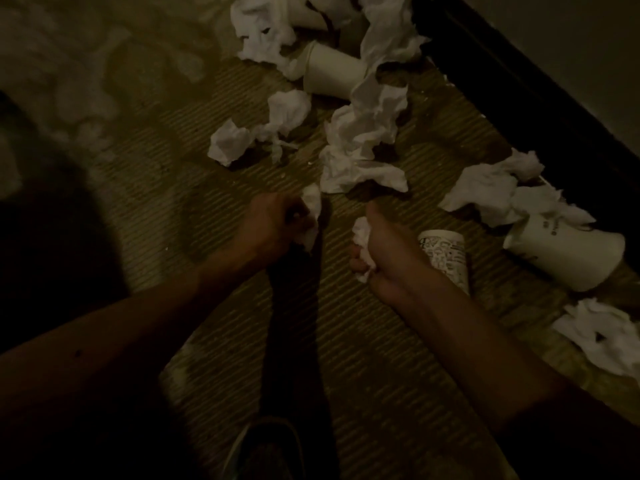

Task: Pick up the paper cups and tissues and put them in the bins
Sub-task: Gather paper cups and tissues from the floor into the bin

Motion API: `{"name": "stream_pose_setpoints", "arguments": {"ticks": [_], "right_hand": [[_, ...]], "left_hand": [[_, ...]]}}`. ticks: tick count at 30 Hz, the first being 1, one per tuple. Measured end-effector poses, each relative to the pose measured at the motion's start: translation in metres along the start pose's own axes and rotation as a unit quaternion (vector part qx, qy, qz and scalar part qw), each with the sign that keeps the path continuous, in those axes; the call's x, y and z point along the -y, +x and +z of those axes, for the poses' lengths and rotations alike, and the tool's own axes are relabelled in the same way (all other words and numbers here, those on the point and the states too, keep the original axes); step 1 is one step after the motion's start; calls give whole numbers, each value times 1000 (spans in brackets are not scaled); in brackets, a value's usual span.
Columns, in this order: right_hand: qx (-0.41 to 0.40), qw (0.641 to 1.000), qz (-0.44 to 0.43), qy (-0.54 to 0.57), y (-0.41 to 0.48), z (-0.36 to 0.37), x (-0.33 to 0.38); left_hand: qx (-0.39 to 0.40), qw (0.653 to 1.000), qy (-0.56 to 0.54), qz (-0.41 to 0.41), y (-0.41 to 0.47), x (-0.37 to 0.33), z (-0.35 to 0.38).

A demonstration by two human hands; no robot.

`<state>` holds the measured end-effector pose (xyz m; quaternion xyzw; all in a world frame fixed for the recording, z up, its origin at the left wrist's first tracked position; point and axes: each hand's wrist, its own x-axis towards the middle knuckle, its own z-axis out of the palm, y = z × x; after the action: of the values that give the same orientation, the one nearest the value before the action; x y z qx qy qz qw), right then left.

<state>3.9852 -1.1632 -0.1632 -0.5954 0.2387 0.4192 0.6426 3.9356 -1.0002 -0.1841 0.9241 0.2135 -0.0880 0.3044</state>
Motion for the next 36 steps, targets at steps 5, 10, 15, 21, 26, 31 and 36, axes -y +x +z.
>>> {"name": "stream_pose_setpoints", "arguments": {"ticks": [5, 10, 15, 21, 26, 31, 36], "right_hand": [[48, 999, 8, 6, -14, 0, 10], [116, 987, -14, 108, -33, -25, 35], [13, 992, -111, 66, -50, -84, 50], [-99, 992, -52, 62, -62, -132, 56], [-127, 984, -53, 112, -48, -157, 49], [-124, 979, -47, 154, -38, -166, 44], [-125, 979, -46, 155, -29, -167, 47]], "left_hand": [[65, 981, -170, 66, -25, -54, -12], [116, 974, -127, 149, -27, -111, -19], [170, 960, -103, 198, -28, -172, -22], [176, 969, -113, 131, -1, -201, -6], [159, 980, -70, 98, 45, -202, 34], [156, 968, 67, 183, 79, -191, 69], [96, 967, 59, 229, 96, -183, 89]]}}
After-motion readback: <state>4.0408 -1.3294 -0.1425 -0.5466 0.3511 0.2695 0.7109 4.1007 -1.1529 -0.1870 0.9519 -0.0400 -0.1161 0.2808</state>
